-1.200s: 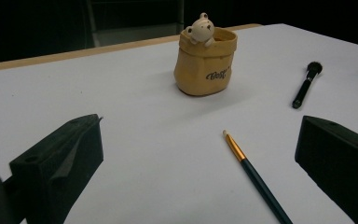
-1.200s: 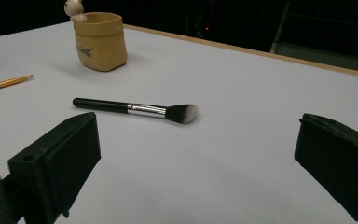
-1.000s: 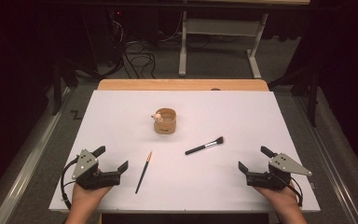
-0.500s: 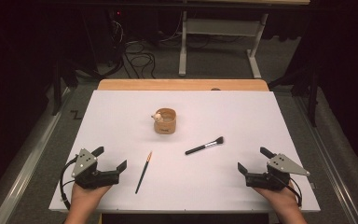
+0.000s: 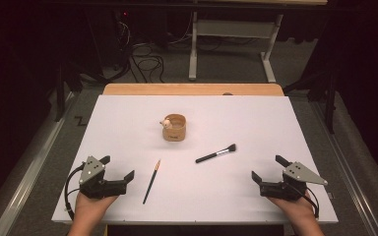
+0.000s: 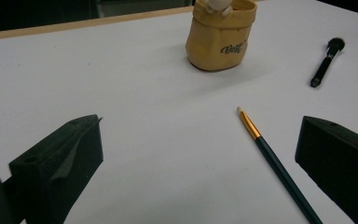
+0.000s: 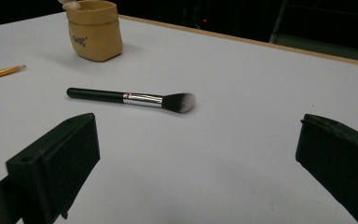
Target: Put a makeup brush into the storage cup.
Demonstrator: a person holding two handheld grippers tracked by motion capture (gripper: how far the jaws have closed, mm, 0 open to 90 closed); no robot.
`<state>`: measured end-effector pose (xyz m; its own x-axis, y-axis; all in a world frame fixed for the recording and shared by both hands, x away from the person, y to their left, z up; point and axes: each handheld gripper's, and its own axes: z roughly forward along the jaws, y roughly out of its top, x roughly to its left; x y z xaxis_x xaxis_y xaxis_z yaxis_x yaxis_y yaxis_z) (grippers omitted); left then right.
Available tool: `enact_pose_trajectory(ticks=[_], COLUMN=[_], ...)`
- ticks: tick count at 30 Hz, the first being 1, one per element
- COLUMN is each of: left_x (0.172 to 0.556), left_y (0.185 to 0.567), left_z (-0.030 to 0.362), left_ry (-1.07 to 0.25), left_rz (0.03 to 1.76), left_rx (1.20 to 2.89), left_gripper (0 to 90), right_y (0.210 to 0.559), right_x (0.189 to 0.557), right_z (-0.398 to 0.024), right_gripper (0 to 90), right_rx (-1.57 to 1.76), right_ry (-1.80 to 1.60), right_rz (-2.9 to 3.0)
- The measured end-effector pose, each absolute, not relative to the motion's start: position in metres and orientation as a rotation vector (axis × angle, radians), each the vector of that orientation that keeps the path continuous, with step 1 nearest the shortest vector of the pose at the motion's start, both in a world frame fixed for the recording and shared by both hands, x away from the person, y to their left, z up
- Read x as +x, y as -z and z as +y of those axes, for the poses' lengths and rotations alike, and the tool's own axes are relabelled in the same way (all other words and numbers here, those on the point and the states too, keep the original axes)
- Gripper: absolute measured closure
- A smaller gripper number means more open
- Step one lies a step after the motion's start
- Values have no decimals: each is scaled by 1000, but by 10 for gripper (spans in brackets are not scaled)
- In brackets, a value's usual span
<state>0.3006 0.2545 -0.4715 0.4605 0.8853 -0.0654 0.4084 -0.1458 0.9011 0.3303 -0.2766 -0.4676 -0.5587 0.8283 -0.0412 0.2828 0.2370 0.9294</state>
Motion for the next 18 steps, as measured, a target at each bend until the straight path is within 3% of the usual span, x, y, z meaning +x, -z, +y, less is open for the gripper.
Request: enact_pose_trajectory(ticks=[18], left_x=[304], left_y=[473], left_z=[249], left_ry=[-594], left_rz=[1138], left_rx=[1857], left_gripper=[13], right_y=[469], right_x=[331], right_z=[-278], right_gripper=[4], right_rx=[1026], right_ry=[-1308], right_rz=[1976])
